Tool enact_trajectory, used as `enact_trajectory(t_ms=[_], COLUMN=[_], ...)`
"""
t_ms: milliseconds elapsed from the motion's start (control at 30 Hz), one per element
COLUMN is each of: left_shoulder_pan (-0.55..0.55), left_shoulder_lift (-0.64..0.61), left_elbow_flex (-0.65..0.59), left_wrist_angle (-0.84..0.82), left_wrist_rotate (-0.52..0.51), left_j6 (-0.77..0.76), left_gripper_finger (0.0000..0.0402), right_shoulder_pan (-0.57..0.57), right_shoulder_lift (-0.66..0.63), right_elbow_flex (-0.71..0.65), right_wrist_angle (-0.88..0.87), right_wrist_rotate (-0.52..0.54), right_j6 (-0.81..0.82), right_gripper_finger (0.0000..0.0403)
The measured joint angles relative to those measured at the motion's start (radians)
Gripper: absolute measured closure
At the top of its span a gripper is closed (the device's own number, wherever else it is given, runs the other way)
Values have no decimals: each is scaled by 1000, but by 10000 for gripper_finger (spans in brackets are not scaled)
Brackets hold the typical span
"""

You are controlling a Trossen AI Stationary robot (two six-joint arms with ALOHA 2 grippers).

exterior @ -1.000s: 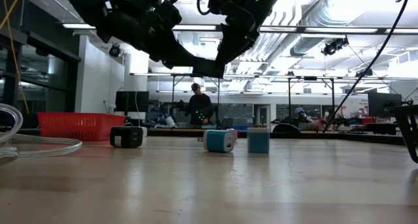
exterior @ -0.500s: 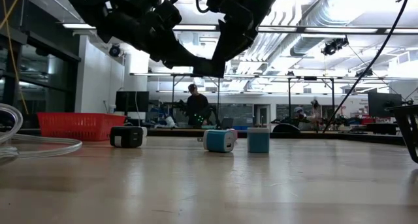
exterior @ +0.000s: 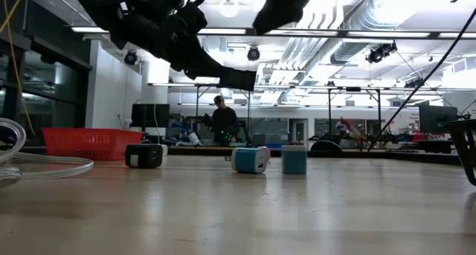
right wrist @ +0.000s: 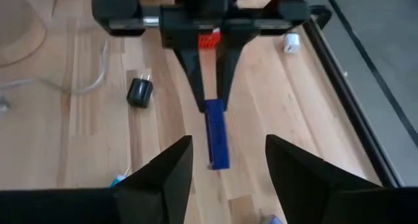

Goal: Pick & Place Office items
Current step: Put the purple digital clock into the red bin

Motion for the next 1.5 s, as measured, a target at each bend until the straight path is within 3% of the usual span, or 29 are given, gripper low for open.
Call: enact_trajectory(t_ms=[267,1233,1500], left_shoulder_pan=[0,0,-1], left_shoulder_lift=[0,0,0], left_elbow_flex=[0,0,0], left_wrist_angle=[1,10,18], left_wrist_rotate=[0,0,-106], left_j6=[0,0,-41], left_gripper_finger=[341,341,341], right_shoulder_pan=[0,-1,-1], right_shoulder_lift=[-47,-38,-38], right_elbow_flex=[-2,-2,-2], right_wrist_angle=[2,75,111], right_wrist_rotate=[3,1,1], right_j6=[0,1,1], right_gripper_finger=[225,225,225])
